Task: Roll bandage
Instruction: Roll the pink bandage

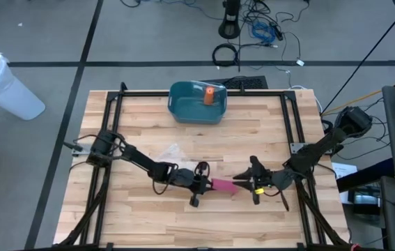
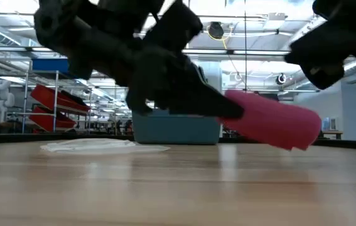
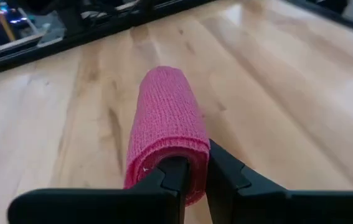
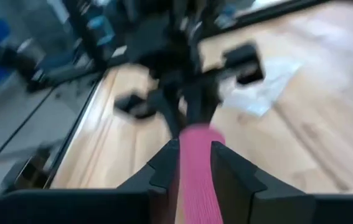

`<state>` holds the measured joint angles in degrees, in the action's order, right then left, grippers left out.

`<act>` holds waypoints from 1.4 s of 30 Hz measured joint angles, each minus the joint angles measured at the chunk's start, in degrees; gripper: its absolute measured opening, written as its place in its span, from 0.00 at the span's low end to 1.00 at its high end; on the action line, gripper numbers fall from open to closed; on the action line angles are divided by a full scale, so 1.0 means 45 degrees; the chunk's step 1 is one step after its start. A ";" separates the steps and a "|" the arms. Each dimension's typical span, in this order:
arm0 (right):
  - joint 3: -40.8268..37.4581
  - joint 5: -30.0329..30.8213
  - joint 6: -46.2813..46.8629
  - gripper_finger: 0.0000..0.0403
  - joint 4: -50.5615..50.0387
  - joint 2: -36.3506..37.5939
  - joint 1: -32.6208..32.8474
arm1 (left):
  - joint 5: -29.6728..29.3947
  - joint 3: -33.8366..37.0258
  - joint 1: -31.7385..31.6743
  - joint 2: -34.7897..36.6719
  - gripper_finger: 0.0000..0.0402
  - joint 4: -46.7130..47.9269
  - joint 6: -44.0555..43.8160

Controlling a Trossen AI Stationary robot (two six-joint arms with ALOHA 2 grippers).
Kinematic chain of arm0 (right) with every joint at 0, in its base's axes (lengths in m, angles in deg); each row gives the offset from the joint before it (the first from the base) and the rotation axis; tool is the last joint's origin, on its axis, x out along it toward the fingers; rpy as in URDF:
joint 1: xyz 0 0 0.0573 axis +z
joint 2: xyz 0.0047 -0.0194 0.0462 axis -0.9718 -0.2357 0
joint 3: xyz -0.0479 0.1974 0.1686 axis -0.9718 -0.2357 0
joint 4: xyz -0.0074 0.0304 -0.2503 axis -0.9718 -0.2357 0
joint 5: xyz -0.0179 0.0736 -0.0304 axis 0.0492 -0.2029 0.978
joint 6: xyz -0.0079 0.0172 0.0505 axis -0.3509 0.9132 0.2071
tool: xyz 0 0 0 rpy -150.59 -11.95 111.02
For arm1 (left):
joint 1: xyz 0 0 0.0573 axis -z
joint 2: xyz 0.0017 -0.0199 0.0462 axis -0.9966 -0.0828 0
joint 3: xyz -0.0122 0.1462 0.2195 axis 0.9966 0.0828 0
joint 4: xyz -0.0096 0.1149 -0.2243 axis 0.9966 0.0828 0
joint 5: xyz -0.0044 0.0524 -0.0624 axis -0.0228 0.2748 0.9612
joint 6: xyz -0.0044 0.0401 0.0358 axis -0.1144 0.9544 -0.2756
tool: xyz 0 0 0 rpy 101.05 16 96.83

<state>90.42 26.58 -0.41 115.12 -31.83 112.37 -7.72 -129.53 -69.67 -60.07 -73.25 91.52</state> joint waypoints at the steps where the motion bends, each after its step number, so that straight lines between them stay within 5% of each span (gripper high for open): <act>1: 0.0000 0.0354 0.0014 0.17 0.0593 -0.0353 -0.0057 | -0.0036 -0.0003 -0.0016 -0.0132 0.11 -0.0112 0.0054; 7: 0.0005 0.0190 -0.0169 0.10 0.3763 -0.2908 -0.0328 | 0.0048 -0.0003 -0.0164 -0.0377 0.13 -0.0236 -0.0714; 17: 0.0002 0.0081 -0.0152 0.01 0.6757 -0.5675 -0.0338 | 0.0581 -0.0003 -0.0202 -0.0375 0.33 0.0441 -0.1271; 42: 0.1083 -0.1542 -0.0023 0.00 0.5134 -0.7196 -0.1164 | 0.1899 -0.0015 -0.0215 -0.0350 0.39 0.1759 -0.3587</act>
<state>95.29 19.64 -0.52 138.22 -64.21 107.13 0.83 -129.59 -70.64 -61.65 -65.33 75.38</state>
